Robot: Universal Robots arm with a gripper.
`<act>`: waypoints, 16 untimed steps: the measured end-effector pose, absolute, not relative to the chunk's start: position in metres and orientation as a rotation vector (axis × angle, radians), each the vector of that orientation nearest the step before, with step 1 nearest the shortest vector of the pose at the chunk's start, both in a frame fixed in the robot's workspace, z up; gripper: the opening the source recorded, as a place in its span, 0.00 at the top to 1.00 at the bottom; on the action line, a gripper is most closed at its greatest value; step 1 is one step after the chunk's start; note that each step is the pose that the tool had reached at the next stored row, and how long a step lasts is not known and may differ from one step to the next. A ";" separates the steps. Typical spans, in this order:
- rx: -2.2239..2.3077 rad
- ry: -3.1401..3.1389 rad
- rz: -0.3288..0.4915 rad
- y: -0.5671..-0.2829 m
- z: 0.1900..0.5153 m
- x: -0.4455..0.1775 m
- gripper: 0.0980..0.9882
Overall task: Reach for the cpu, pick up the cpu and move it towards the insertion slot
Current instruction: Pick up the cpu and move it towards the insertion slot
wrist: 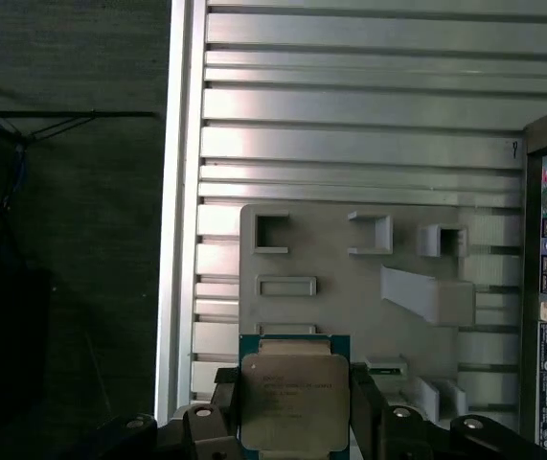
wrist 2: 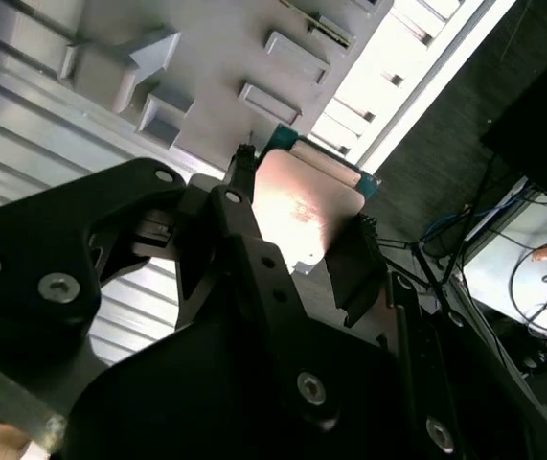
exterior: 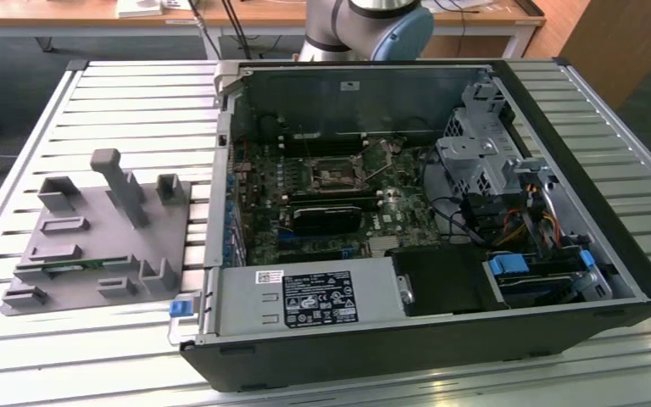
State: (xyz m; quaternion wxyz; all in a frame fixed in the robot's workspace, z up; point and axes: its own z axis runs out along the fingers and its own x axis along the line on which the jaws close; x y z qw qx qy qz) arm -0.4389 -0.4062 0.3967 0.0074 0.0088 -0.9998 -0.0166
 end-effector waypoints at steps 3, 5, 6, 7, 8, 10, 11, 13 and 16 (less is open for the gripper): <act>0.028 -3.126 -0.052 -0.406 0.397 -0.433 0.50; 0.027 -3.126 -0.052 -0.406 0.397 -0.430 0.50; 0.027 -3.126 -0.052 -0.406 0.397 -0.428 0.50; 0.027 -3.126 -0.052 -0.406 0.397 -0.427 0.50; 0.028 -3.126 -0.052 -0.406 0.397 -0.425 0.50; 0.027 -3.126 -0.052 -0.406 0.397 -0.420 0.50; 0.028 -3.126 -0.052 -0.406 0.397 -0.417 0.50; 0.028 -3.126 -0.052 -0.406 0.397 -0.412 0.50; 0.027 -3.126 -0.052 -0.406 0.396 -0.401 0.50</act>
